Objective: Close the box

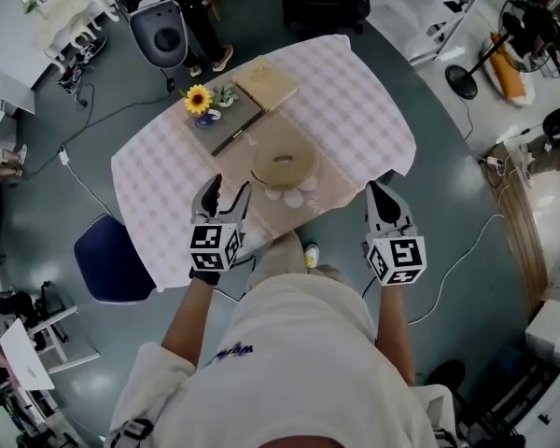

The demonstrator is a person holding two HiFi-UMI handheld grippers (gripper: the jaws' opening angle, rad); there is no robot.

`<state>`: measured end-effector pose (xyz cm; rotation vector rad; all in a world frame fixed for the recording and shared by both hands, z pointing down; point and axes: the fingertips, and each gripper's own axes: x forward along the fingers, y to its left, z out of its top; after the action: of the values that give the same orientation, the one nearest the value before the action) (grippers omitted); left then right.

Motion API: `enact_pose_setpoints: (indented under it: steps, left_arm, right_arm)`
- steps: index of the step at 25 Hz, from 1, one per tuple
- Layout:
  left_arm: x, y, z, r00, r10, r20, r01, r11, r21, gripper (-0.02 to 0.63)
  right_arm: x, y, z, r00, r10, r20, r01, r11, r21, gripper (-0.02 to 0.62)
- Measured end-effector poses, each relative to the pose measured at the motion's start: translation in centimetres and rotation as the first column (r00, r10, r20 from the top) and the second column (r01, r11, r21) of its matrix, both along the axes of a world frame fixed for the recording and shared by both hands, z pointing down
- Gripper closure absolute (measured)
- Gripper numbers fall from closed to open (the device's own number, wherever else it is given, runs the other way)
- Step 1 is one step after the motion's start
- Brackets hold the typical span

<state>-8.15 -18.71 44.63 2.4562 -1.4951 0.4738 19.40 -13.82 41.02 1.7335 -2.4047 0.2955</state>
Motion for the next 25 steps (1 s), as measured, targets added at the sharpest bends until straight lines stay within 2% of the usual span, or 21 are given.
enact_pose_setpoints:
  steps: [6, 11, 15, 19, 22, 25]
  left_arm:
    - [0.2, -0.8, -3.3, 1.0, -0.003, -0.001, 0.003, 0.996, 0.09, 0.344]
    - [0.4, -1.5, -7.3, 1.0, 0.006, 0.025, -0.011, 0.981, 0.193, 0.344]
    - [0.8, -1.0, -10.9, 1.0, 0.018, -0.022, -0.011, 0.968, 0.25, 0.344]
    - [1.0, -0.4, -13.0, 0.999, 0.023, -0.034, -0.012, 0.957, 0.291, 0.344]
    - [0.9, -0.3, -13.9, 0.998, 0.024, -0.062, -0.004, 0.955, 0.296, 0.345]
    - [0.7, -0.5, -13.8, 0.999, 0.011, -0.052, 0.005, 0.956, 0.293, 0.347]
  right_arm:
    - [-0.9, -1.0, -4.1, 0.999, -0.031, -0.016, 0.032, 0.994, 0.103, 0.592]
    - [-1.2, -2.0, -8.5, 0.998, -0.049, -0.037, 0.055, 0.978, 0.2, 0.592]
    - [-1.9, -2.2, -11.7, 0.997, -0.066, -0.051, 0.077, 0.965, 0.251, 0.592]
    - [-2.9, -2.3, -12.6, 0.995, -0.086, -0.055, 0.097, 0.959, 0.267, 0.592]
    - [-3.6, -2.2, -12.5, 0.994, -0.1, -0.053, 0.111, 0.959, 0.262, 0.592]
    - [-3.7, -2.3, -12.3, 0.994, -0.104, -0.045, 0.112, 0.959, 0.26, 0.592]
